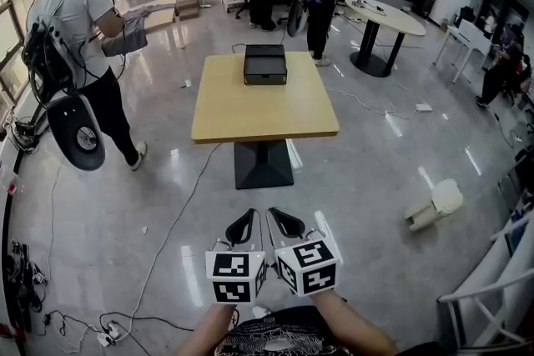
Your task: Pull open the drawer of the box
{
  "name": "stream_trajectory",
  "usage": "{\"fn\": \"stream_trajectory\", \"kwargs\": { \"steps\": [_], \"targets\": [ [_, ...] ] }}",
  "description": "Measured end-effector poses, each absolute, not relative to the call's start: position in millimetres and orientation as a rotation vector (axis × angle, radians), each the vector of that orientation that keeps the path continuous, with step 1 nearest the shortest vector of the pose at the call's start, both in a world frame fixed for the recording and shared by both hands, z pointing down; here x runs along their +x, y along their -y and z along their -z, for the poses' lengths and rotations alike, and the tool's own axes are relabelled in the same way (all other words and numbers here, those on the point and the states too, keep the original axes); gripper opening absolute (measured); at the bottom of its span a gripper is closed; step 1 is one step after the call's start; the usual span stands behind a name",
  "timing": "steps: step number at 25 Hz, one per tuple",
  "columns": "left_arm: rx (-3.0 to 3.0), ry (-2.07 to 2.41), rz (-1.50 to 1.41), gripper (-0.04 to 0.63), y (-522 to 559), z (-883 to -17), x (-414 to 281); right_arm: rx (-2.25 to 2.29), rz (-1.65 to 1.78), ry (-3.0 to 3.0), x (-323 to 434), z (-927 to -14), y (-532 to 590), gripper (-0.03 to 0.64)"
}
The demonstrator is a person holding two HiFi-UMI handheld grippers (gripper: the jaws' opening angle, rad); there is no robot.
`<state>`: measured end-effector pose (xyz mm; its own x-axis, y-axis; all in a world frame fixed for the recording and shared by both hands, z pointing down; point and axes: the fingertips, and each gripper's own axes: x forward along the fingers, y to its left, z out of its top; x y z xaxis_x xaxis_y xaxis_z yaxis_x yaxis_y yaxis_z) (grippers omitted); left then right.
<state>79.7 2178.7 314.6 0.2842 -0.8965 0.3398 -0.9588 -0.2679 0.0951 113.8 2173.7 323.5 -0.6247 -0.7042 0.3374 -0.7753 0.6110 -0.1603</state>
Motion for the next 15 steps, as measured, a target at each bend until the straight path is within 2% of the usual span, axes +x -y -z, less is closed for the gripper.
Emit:
{"fn": "stream_trajectory", "kwargs": {
  "steps": [5, 8, 15],
  "targets": [
    [2.277, 1.7, -0.312, 0.02, -2036.7, -298.2, 77.9, 1.215, -0.437, 2.603, 112.2, -309.2, -2033.7, 0.006],
    [2.261, 1.7, -0.33, 0.02, -1924.7, -330.9, 118.3, 1.196, -0.454, 2.609, 152.9, -341.5, -1921.2, 0.006],
    [2.22, 1.713, -0.352, 0.02, -1525.6, -385.0, 245.0, 1.163, -0.455, 2.62, 279.7, -391.3, -1519.4, 0.006]
  ]
}}
